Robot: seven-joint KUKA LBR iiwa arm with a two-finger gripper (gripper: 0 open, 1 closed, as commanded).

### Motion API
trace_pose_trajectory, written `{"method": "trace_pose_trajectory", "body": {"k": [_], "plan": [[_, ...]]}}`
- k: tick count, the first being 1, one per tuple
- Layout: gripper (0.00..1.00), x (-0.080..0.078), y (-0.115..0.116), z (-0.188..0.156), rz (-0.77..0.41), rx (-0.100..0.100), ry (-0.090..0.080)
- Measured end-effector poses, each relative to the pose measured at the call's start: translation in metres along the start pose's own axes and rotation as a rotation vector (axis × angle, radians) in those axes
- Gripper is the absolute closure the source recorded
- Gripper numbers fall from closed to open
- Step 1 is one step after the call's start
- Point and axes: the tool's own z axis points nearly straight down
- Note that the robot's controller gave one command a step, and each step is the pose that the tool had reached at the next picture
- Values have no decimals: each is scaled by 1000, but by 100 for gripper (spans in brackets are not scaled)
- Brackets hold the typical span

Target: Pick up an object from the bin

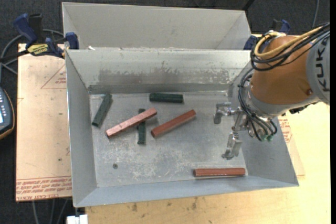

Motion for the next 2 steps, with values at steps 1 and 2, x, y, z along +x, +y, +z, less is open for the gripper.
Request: {"method": "trace_pose_trajectory", "body": {"k": [1, 2], "plan": [[0, -56, 57, 14, -74, -3, -5], [0, -102, 114, 106, -123, -3, 0]]}}
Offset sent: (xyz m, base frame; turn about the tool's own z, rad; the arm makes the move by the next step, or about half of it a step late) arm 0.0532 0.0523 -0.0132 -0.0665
